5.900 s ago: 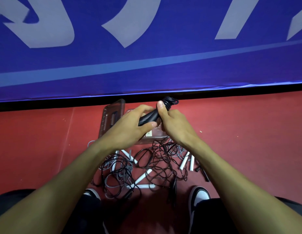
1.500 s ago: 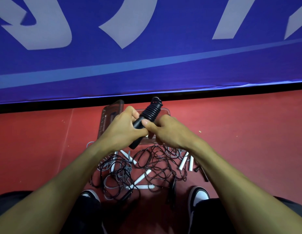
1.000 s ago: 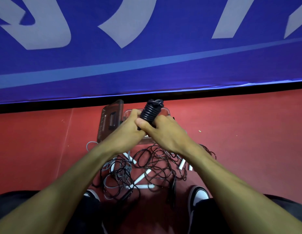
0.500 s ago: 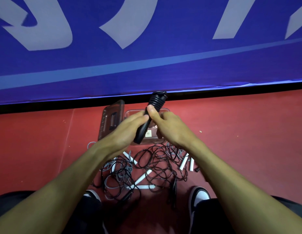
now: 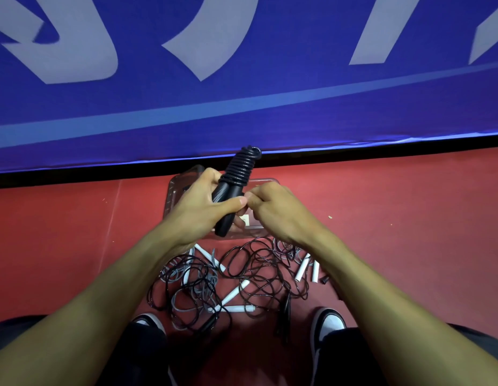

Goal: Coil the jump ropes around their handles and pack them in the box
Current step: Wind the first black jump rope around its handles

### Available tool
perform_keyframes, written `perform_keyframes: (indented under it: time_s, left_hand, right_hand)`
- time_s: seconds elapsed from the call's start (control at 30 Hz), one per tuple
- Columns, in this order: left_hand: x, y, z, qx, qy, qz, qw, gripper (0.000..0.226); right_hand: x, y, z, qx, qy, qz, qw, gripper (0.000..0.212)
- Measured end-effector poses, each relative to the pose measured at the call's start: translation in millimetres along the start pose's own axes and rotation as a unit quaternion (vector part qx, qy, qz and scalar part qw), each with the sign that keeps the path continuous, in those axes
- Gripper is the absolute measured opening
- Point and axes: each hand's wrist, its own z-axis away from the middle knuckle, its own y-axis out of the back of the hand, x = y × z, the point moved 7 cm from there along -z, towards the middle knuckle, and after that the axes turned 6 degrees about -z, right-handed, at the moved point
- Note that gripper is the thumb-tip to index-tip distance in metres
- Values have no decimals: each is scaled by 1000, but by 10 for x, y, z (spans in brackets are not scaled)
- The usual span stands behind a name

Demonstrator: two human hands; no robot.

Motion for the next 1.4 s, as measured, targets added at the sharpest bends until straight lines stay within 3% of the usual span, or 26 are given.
perform_keyframes:
  time_s: [0.13,0.2,0.3,0.4,0.5,0.57,0.77,1.0,1.17,1.27,1.33,1.4]
  left_hand:
    - [7,-34,11,-9,-4,-25,1000,24]
    - [59,-47,10,-20,-44,-96,994,15]
    - [115,-161,35,-48,-93,-182,978,6]
    - [103,-214,40,-42,-73,-223,971,5]
    - [71,-205,51,-55,-20,-156,986,32]
    - [85,-184,53,-59,-35,-132,989,40]
    - [126,-179,62,-51,-77,-112,989,37]
    - [75,-96,30,-28,-55,-79,995,37]
    - [111,17,29,72,-71,-210,972,34]
    - [188,-1,48,76,-100,-248,961,39]
    - [192,-19,40,44,-87,-215,972,40]
    - [150,-61,41,-11,-41,-84,996,34]
  right_hand:
    - [-6,-24,15,-9,-6,-6,1000,47]
    - [-47,-22,32,-1,4,0,1000,63]
    - [-72,0,42,25,20,8,999,63]
    - [7,19,30,39,0,-8,999,66]
    - [82,31,-1,41,-18,-2,999,67]
    - [96,34,-8,45,-20,13,999,69]
    - [60,116,40,79,-30,53,995,74]
    - [86,-11,-36,12,-25,-22,999,91]
    - [29,-51,-6,9,-6,15,1000,78]
    - [-9,-31,-36,28,30,29,999,66]
    - [12,-29,-67,22,33,4,999,63]
    - [35,-18,-85,14,36,-27,999,58]
